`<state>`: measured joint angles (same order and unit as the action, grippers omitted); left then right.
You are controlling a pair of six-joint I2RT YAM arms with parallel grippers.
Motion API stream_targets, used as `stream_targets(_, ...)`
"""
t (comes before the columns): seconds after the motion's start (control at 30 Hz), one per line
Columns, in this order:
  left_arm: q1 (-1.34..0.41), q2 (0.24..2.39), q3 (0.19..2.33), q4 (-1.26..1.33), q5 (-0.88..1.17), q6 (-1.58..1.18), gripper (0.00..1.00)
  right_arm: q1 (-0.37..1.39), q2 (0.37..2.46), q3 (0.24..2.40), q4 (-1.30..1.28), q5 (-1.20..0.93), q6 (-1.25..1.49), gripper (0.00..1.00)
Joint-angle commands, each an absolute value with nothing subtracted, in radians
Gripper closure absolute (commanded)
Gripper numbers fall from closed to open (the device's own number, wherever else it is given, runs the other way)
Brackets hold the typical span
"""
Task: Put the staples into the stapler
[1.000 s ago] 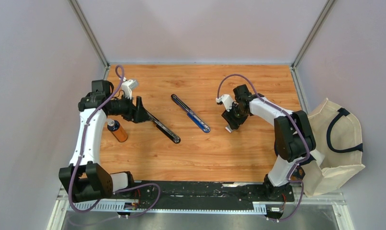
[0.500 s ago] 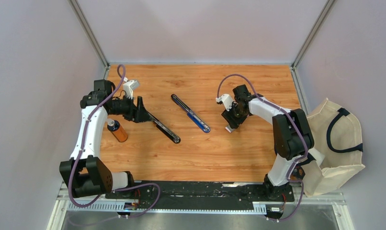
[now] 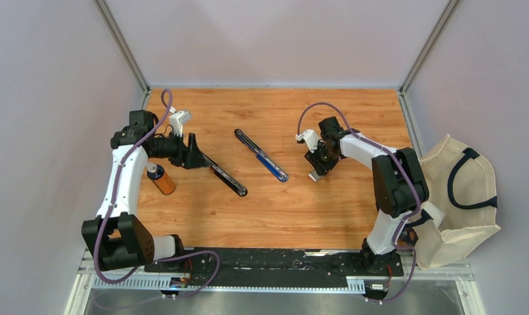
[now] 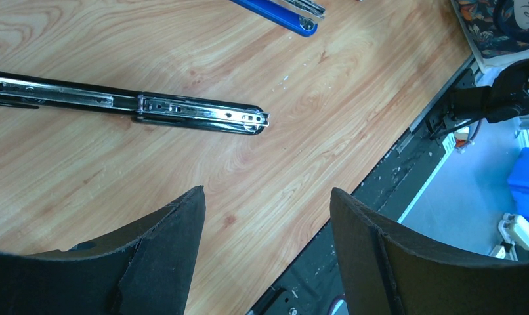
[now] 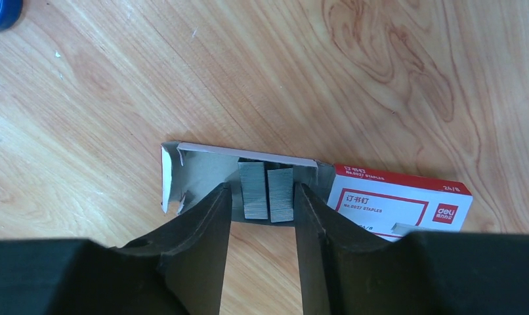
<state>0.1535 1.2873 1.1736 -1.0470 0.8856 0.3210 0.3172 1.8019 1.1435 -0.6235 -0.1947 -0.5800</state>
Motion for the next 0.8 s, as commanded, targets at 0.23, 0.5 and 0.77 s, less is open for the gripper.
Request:
stream_targets(0.23,0.16,1.273,1.167,-1.037,0.922,0.347,0.22,0.308,1.81,1.158,-0.581,-0.175,-0.558,0.6)
stream_targets(0.5,0.16,1.273,1.166,-1.035,0.923,0.347,0.22,0.307,1.761,1.15,-0.571,-0.181,-0.554,0.62)
stream_targets(0.77,0.16,1.276,1.164,-1.034,0.923,0.347,0.22,0.302,1.759,1.144,-0.566,-0.175,-0.555,0.64)
